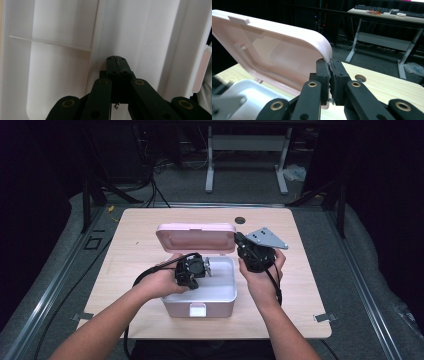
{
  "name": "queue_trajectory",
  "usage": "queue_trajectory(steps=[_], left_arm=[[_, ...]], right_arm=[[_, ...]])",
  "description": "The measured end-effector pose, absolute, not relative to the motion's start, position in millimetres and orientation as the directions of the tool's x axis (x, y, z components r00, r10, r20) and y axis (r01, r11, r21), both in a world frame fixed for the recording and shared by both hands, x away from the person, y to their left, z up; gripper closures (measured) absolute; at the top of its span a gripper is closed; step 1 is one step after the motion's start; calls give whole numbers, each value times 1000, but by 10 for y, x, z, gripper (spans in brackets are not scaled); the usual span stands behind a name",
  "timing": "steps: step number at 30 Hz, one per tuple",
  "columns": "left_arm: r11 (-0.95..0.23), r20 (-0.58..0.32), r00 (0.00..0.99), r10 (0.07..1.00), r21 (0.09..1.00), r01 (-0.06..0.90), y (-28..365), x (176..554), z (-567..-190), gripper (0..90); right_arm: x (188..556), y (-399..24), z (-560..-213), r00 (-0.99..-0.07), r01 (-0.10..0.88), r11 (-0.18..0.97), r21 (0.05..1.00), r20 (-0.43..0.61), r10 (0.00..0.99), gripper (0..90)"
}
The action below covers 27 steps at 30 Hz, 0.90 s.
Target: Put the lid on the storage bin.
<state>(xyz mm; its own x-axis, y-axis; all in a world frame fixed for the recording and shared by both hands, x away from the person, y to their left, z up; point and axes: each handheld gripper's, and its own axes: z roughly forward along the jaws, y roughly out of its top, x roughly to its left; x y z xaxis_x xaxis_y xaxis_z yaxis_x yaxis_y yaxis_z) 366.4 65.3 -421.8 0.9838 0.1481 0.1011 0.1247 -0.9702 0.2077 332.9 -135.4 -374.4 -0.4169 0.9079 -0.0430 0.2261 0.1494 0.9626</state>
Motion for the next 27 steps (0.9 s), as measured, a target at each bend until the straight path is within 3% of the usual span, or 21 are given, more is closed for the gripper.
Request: queue_trajectory(steps=[7,16,27], left_arm=[[-967,101,983,155,218,130,700,3632,-4204,900],[-934,75,971,226,298,195,991,3598,-4108,900],[-821,22,908,419,437,369,1643,3574,-4022,900]], right_arm=[[3284,-1372,-3765,-426,230,151,961,-40,904,858],[3264,-1392,-3794,-437,235,150,960,-34,899,859],[3258,-1397,-3836,-439,244,152,958,-31,898,861]])
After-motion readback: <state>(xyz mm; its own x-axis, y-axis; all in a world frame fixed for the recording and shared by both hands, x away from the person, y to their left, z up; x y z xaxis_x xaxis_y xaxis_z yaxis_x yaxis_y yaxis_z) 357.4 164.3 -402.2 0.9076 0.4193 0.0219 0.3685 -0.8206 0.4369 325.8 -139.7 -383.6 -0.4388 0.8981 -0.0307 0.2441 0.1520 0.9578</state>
